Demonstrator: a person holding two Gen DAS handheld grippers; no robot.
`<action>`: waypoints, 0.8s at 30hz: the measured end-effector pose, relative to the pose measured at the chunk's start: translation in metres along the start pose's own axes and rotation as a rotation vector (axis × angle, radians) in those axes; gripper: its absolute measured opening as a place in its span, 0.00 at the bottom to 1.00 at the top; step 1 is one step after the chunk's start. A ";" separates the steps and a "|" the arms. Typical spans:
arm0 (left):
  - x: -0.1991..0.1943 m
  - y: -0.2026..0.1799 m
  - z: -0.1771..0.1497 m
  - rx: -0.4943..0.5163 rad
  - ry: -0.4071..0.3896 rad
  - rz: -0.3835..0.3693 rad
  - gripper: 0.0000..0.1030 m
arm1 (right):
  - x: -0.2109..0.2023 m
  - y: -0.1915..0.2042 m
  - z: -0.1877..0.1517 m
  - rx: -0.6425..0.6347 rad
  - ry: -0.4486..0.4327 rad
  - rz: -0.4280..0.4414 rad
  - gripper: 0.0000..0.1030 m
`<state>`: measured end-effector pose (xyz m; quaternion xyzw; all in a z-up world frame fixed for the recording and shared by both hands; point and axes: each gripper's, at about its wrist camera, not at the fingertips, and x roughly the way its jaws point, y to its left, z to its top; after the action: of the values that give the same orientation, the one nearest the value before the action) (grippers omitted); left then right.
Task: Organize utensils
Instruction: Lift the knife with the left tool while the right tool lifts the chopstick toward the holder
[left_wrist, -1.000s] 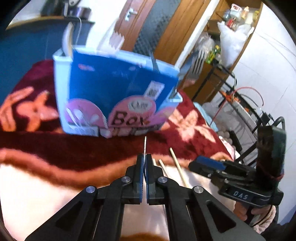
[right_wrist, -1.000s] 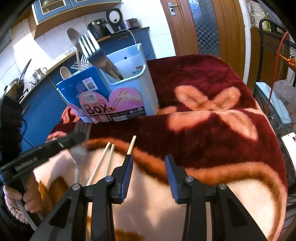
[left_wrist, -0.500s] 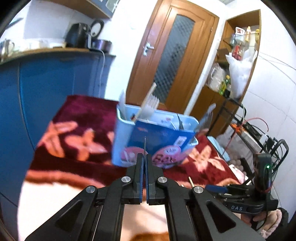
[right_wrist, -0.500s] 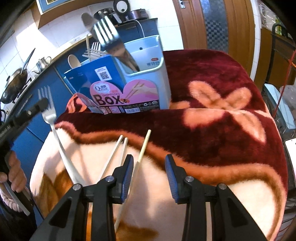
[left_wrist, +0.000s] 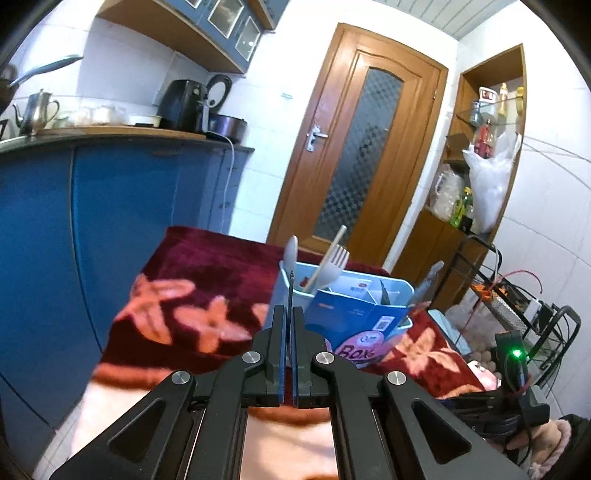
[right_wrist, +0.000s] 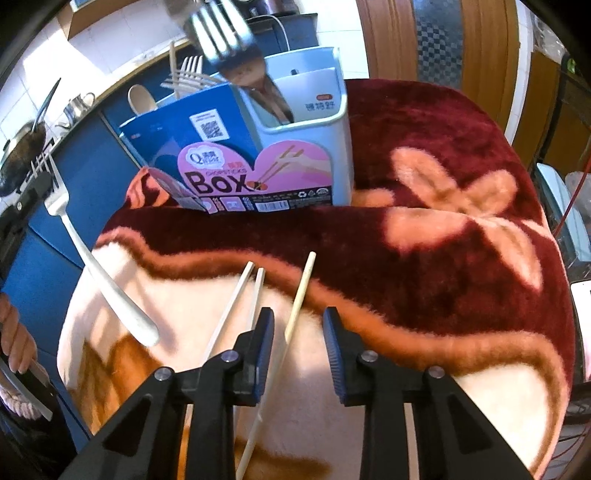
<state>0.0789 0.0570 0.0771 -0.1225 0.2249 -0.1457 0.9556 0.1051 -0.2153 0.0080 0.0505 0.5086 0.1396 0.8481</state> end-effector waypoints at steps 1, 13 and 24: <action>0.000 0.002 0.001 -0.001 0.000 0.004 0.01 | 0.001 0.001 0.000 -0.004 0.005 -0.004 0.31; 0.010 0.015 0.003 0.034 0.066 0.074 0.02 | 0.015 0.002 0.021 -0.012 0.132 -0.003 0.30; 0.004 0.019 0.028 0.041 0.020 0.090 0.02 | 0.018 -0.009 0.029 0.065 0.149 0.017 0.07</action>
<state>0.0997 0.0777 0.0941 -0.0913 0.2366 -0.1085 0.9612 0.1400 -0.2169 0.0043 0.0718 0.5741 0.1333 0.8047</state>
